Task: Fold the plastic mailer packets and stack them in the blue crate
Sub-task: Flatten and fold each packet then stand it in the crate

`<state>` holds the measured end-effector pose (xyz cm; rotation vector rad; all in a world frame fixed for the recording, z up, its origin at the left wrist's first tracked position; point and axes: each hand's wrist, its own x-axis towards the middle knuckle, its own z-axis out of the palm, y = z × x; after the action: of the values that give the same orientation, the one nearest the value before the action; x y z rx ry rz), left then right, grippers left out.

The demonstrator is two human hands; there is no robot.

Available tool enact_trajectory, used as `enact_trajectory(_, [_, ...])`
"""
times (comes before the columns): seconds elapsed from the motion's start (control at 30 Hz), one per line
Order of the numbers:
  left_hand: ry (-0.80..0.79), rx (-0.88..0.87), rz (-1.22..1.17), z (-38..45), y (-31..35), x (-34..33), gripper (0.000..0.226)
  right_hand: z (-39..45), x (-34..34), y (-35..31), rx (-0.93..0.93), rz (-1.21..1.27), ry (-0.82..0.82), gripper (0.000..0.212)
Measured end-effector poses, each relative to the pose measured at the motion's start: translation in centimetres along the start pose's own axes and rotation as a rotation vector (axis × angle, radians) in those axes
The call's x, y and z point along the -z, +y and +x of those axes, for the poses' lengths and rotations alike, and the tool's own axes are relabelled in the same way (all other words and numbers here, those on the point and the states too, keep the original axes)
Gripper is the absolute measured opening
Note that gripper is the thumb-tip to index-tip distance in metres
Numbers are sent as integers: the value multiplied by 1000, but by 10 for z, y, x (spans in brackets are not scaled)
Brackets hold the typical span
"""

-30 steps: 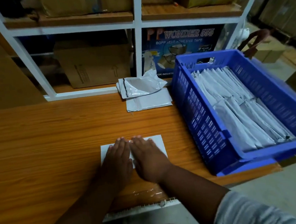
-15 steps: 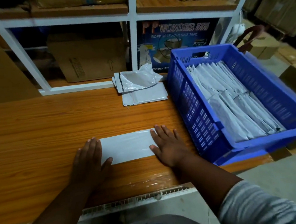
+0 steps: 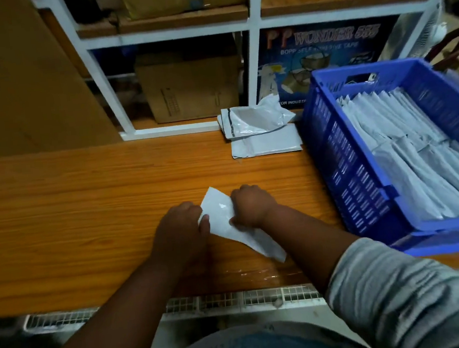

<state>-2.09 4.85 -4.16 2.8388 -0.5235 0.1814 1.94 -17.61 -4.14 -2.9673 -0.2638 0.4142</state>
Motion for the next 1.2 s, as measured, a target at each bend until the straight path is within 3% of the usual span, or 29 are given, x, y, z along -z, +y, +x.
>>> enact_trajectory(0.17, [100, -34, -99, 28, 39, 31, 29, -21, 46, 32, -131, 428, 76, 30])
enact_trajectory(0.33, [118, -159, -166, 65, 104, 63, 23, -65, 137, 74, -174, 533, 361, 32])
enact_trajectory(0.5, [77, -313, -196, 107, 177, 76, 32, -126, 216, 147, -321, 452, 665, 31])
enact_trajectory(0.6, [-19, -402, -254, 127, 223, 73, 44, -159, 239, 196, -493, 283, 729, 31])
enact_trajectory(0.7, [-237, -479, -197, 139, 265, 64, 74, -174, 223, 232, -642, 147, 608, 25])
enact_trajectory(0.77, [-322, -567, -66, 141, 283, 51, 81, -177, 200, 247, -689, 115, 485, 19])
enact_trajectory(0.93, [-334, -604, 13, 133, 297, 21, 80, -166, 151, 266, -727, 38, 207, 36])
enact_trajectory(1.07, [-320, -612, 2, 134, 295, 17, 82, -160, 121, 273, -711, -35, -114, 47])
enact_trajectory(1.13, [-322, -620, -1, 134, 294, 15, 82, -161, 117, 273, -688, -196, -138, 48])
enact_trajectory(1.2, [-334, -624, -9, 134, 293, 16, 82, -163, 126, 274, -591, -393, -22, 47])
